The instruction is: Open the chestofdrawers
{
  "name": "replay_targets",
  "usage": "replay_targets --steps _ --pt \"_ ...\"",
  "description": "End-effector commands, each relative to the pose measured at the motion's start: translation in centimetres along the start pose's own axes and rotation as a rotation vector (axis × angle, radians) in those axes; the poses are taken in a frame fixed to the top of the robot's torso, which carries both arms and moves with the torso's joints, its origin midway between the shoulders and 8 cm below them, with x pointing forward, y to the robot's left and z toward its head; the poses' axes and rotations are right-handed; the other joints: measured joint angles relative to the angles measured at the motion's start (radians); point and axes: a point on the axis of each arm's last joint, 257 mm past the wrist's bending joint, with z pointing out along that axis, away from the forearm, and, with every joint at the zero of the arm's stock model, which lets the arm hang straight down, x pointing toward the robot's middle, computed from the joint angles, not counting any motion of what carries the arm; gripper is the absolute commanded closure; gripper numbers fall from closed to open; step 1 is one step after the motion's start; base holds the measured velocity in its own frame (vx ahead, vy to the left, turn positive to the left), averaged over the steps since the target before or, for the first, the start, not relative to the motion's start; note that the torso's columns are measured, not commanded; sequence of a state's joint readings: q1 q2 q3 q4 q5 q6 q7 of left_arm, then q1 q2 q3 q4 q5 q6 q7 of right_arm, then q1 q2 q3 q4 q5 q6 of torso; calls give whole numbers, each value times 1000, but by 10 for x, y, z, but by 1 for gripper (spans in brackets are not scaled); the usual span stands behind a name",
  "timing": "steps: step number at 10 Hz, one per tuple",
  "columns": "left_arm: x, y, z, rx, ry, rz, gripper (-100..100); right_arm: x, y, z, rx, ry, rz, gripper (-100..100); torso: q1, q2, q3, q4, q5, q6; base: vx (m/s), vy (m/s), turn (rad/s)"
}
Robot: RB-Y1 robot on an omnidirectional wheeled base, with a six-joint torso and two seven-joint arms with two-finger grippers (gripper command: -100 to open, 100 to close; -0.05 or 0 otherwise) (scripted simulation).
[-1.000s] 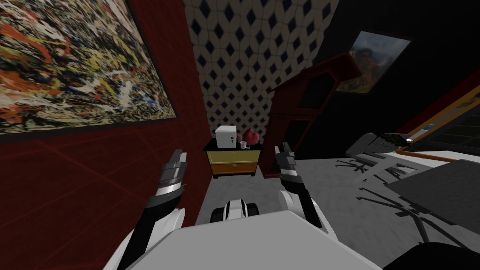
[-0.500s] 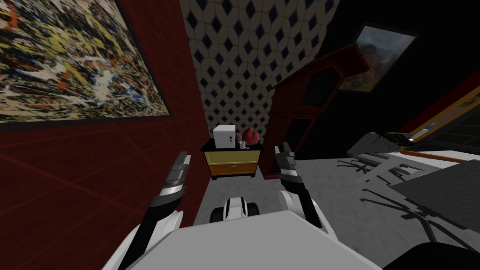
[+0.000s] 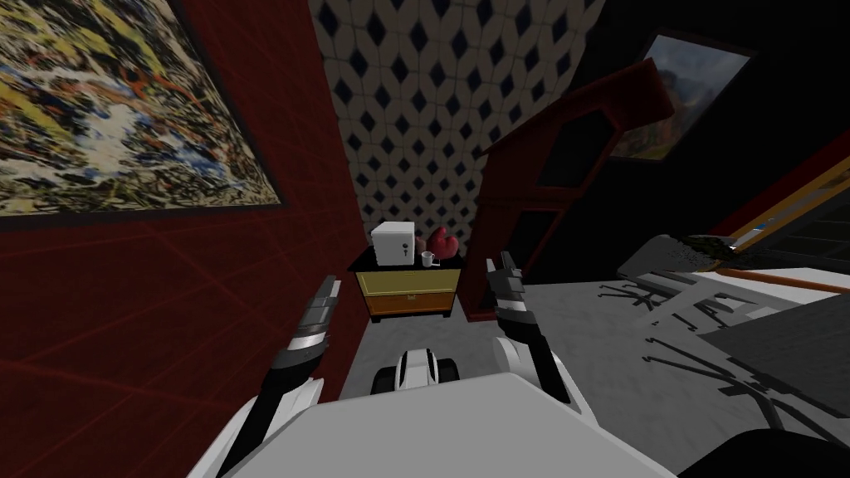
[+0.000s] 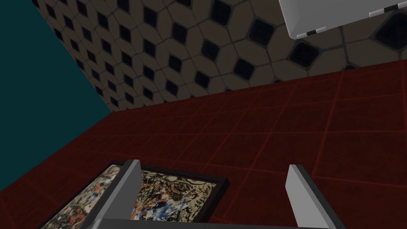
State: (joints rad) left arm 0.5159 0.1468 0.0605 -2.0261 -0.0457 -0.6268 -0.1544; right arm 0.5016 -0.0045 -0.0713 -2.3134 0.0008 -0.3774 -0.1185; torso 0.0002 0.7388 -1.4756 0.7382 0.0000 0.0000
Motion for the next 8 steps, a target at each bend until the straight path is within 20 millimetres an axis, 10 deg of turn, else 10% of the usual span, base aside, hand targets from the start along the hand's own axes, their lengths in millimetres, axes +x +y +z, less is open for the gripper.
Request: replay_targets --steps 1,8 --pt "8 18 -10 -15 20 12 -100 0 0 0 0 0 0 0 0 0 0 0 0 0 95 -35 -12" --pt "23 64 -40 -60 64 34 -100 0 0 0 0 0 0 0 -1 -1 -1 0 0 0 90 -47 -8"
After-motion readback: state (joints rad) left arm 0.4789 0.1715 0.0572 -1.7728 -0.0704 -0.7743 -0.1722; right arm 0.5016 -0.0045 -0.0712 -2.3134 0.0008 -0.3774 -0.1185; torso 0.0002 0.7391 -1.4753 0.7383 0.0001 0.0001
